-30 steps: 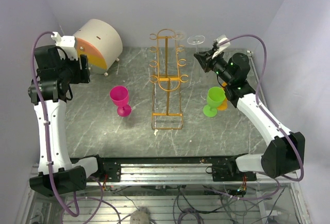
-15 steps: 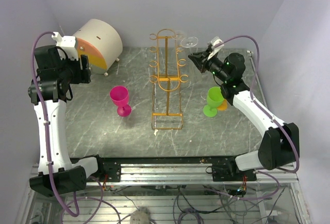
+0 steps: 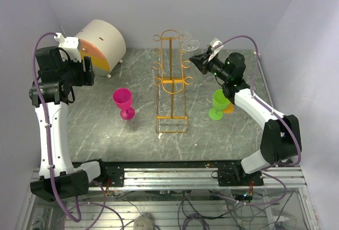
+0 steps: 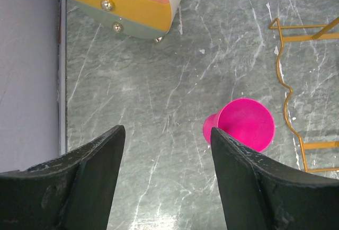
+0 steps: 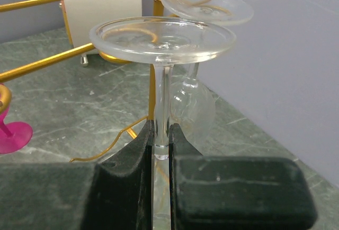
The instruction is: Place the wine glass upside down on the wine glass rack
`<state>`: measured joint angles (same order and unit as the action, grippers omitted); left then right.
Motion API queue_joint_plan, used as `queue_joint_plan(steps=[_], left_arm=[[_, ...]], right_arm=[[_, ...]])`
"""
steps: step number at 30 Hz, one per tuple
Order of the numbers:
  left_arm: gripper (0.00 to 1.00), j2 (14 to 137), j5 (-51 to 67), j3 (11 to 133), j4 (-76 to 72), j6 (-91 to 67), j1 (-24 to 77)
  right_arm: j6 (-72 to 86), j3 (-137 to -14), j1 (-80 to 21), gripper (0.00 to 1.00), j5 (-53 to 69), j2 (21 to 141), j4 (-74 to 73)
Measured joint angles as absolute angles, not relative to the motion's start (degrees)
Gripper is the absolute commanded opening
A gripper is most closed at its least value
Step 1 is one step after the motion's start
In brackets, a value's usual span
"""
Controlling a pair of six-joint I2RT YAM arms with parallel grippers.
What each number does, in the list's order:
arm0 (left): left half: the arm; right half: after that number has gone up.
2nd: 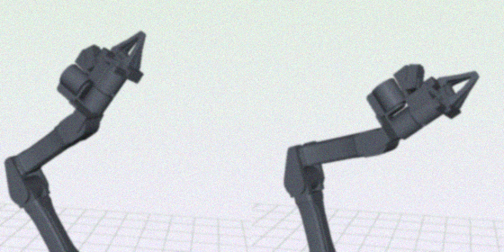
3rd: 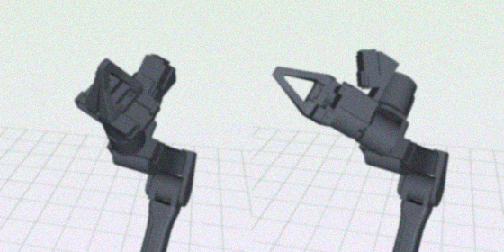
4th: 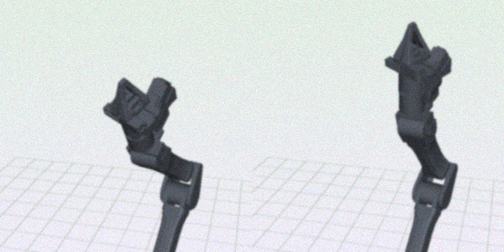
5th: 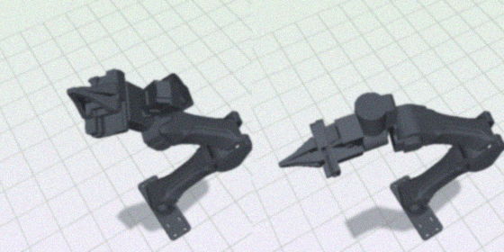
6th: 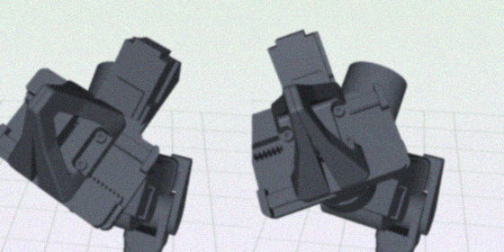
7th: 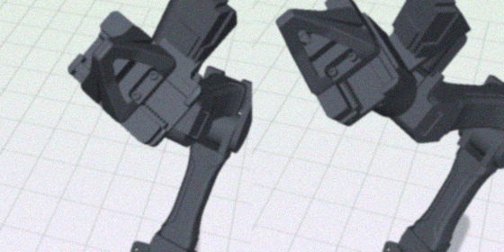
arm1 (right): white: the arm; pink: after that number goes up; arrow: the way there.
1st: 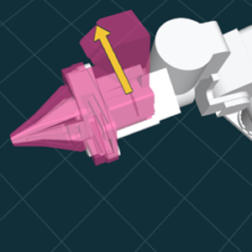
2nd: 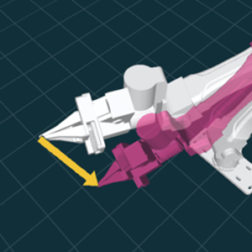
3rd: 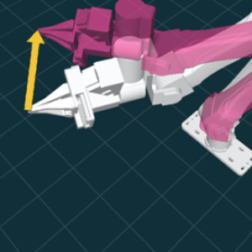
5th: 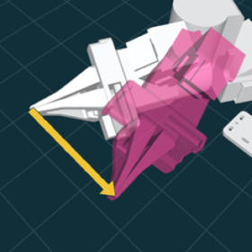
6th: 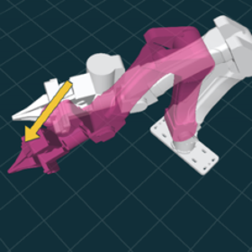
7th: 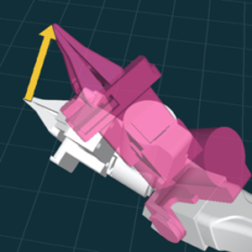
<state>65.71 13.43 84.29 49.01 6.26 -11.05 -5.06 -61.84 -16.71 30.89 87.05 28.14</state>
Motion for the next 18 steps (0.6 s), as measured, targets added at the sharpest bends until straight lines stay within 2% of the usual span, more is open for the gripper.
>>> queue_joint_plan(steps=[18], left_arm=[[0.76, 67.1, 14.4, 83.9, 49.2, 6.7, -11.0]], right_arm=[[-4.0, -61.8, -16.7, 0.00, 35.1, 88.3, 31.9]])
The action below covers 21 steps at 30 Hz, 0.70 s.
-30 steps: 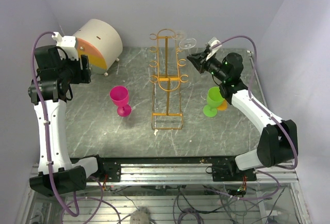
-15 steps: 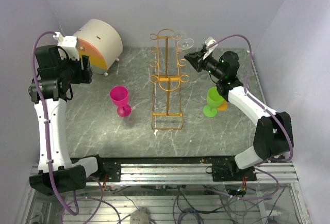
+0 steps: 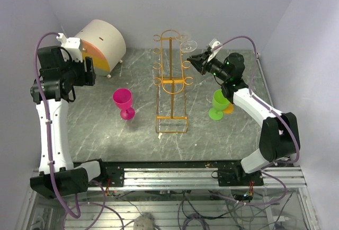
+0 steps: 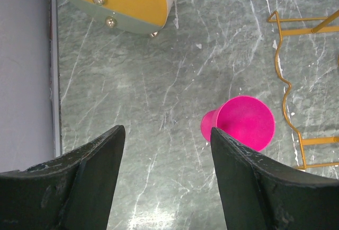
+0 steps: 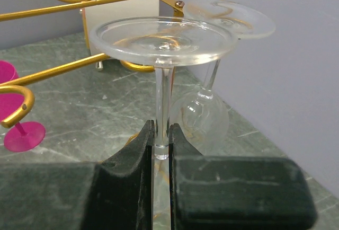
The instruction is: Place the wine glass upside down on the wine glass rack
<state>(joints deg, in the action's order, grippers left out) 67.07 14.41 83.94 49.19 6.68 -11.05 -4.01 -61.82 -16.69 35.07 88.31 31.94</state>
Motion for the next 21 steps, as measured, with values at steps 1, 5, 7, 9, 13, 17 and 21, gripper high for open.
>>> queue_joint_plan(steps=[1, 5, 7, 9, 13, 17, 21], left_arm=[[0.76, 67.3, 14.5, 83.9, 49.2, 6.7, -11.0], [0.77, 68.6, 15.2, 83.9, 49.5, 6.7, -11.0], [0.77, 69.4, 15.9, 84.0, 49.8, 6.9, -11.0], [0.77, 70.3, 16.5, 84.1, 50.3, 7.1, -11.0], [0.77, 71.9, 17.2, 84.2, 51.3, 7.5, -11.0], [0.77, 72.2, 17.4, 84.2, 52.1, 7.7, -11.0], [0.77, 72.2, 17.6, 84.2, 52.2, 8.0, -11.0]], right_arm=[[-3.9, -61.8, -16.7, 0.00, 35.4, 88.6, 32.1], [-3.7, -61.8, -16.7, 0.00, 36.2, 89.0, 32.8], [-3.6, -61.8, -16.7, 0.00, 36.7, 89.0, 32.9], [-3.7, -61.9, -16.7, 0.00, 37.0, 89.1, 32.9], [-3.7, -62.7, -16.7, 0.00, 37.8, 89.7, 32.9], [-3.7, -63.0, -16.7, 0.00, 38.3, 89.9, 32.8], [-3.7, -63.4, -16.7, 0.00, 38.7, 90.0, 32.7]])
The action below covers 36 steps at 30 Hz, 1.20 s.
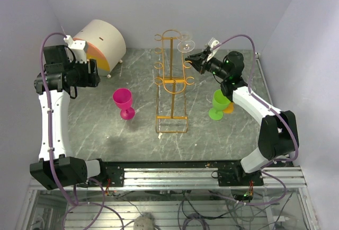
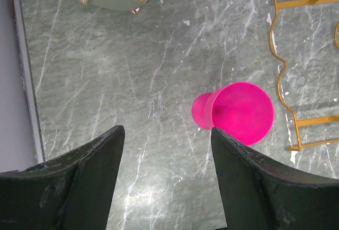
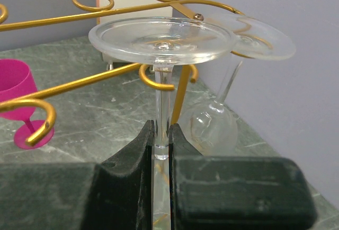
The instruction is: Place the wine glass upside down on the wine glass rack
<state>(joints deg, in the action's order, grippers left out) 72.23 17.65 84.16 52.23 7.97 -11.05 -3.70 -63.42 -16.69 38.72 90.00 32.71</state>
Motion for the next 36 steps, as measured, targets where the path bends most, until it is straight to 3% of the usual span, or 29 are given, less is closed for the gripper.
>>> queue_joint_plan(steps=[16, 21, 27, 36], left_arm=[[0.77, 73.8, 19.9, 84.2, 54.2, 9.6, -10.2], [0.81, 75.6, 21.2, 84.3, 56.5, 11.0, -8.7], [0.84, 77.4, 25.7, 87.4, 59.8, 12.5, -8.4], [0.82, 77.3, 28.7, 86.6, 60.7, 13.3, -8.1]], right_arm=[[-4.1, -64.9, -16.7, 0.00, 40.6, 91.3, 32.4], [-3.6, -67.0, -16.7, 0.01, 41.4, 92.6, 31.0], [-1.8, -66.8, -16.8, 0.33, 40.3, 92.6, 31.0], [-0.8, -64.8, -16.8, 0.57, 39.1, 91.3, 31.9]])
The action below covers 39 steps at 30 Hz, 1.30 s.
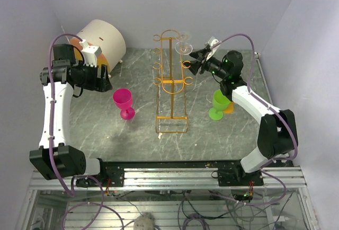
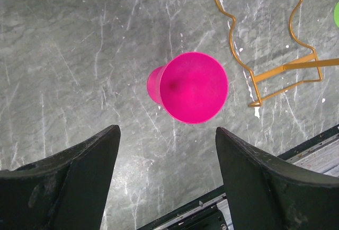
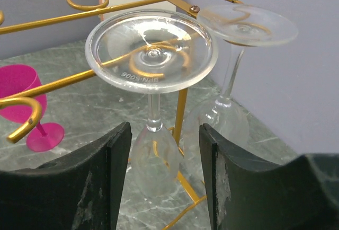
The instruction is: Place the wine glass upside down on the wine glass rack
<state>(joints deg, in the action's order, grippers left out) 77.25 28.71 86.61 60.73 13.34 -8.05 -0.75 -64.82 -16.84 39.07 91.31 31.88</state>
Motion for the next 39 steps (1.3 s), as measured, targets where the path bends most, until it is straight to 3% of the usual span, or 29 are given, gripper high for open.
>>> queue_joint_plan(steps=[6, 10, 12, 13, 20, 32, 39], left_arm=[[0.73, 77.4, 28.9, 84.9, 61.1, 14.0, -7.3], [0.72, 77.7, 28.3, 84.3, 61.1, 14.2, -6.1], [0.70, 77.8, 28.1, 83.8, 61.1, 14.2, -5.7], [0.70, 78.0, 28.0, 83.7, 61.1, 14.2, -5.4], [0.57, 81.2, 23.8, 82.8, 59.2, 14.0, -3.0], [0.55, 86.7, 18.1, 82.8, 57.1, 13.0, -0.8], [0.43, 87.1, 18.0, 82.0, 56.2, 12.6, -0.1]], right_arm=[[-0.6, -61.8, -16.8, 0.68, 37.7, 88.4, 31.8], [-1.6, -59.5, -16.9, 0.77, 35.9, 84.5, 30.4], [-2.6, -58.5, -17.2, 0.98, 34.1, 82.2, 29.1], [-3.0, -57.7, -17.4, 1.00, 33.0, 80.8, 28.3], [-5.3, -51.1, -18.0, 1.00, 22.4, 69.6, 23.8], [2.4, -45.5, -18.0, 1.00, 6.9, 52.6, 13.1], [6.9, -41.7, -18.1, 1.00, 2.3, 39.6, 5.7]])
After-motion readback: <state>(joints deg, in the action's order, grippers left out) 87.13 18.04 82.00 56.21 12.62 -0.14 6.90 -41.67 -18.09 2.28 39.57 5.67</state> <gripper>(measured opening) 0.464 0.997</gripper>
